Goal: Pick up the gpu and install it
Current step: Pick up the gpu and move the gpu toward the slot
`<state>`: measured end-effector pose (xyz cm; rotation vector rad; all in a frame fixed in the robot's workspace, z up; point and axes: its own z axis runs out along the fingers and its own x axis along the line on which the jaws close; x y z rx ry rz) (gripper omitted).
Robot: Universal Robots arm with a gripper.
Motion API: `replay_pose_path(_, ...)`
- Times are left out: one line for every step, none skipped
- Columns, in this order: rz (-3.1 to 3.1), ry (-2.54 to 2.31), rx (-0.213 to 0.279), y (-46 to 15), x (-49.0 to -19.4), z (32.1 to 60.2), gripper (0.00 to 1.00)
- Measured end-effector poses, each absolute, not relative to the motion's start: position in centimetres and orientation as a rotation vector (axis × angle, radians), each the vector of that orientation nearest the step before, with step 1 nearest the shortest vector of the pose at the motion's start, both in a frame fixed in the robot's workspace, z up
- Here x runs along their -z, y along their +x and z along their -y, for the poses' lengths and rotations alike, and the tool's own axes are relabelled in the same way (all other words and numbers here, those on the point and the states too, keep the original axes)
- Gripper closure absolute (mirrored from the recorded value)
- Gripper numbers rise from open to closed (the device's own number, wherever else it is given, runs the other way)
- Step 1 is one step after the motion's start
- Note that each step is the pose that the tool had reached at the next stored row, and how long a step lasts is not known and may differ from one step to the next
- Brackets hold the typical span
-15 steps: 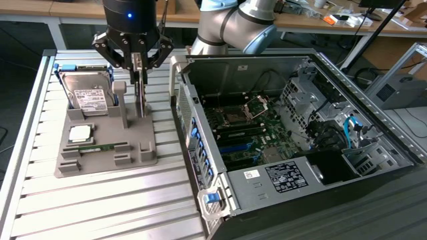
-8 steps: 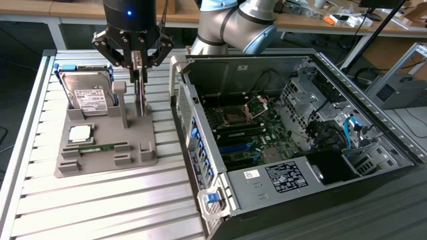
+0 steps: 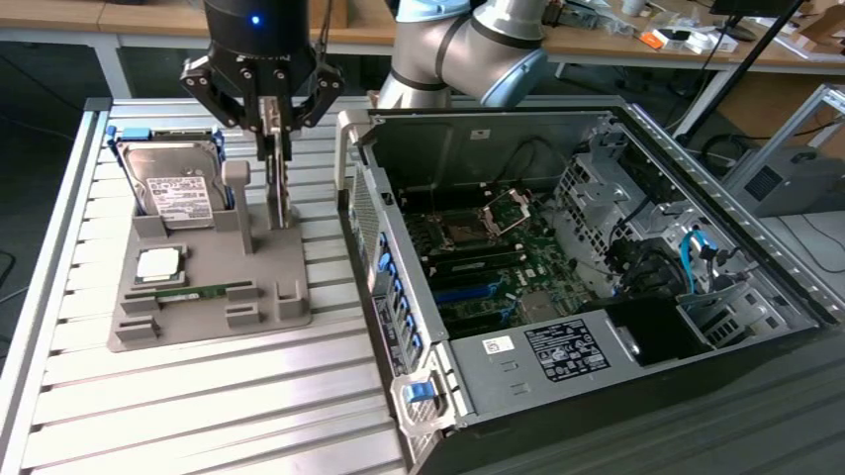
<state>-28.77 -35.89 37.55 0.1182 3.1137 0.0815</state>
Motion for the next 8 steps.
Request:
replay_pose_path(-3.114, 0.118, -0.082, -28.77, -37.60, 35.89, 0.73)
replay_pose_path(-3.114, 0.118, -0.082, -28.77, -37.65, 35.89, 0.73)
replay_pose_path(-3.114, 0.118, -0.082, -28.77, -37.70, 35.89, 0.73)
replay_pose_path(-3.114, 0.118, -0.082, -28.77, -37.75, 35.89, 0.73)
replay_pose_path(-3.114, 0.118, -0.082, -28.77, -37.80, 35.89, 0.73)
replay_pose_path(-3.114, 0.118, -0.082, -28.77, -37.85, 35.89, 0.73)
replay_pose_path(-3.114, 0.118, -0.082, -28.77, -37.90, 35.89, 0.73)
replay_pose_path(-3.114, 0.118, -0.082, -28.77, -37.95, 35.89, 0.73)
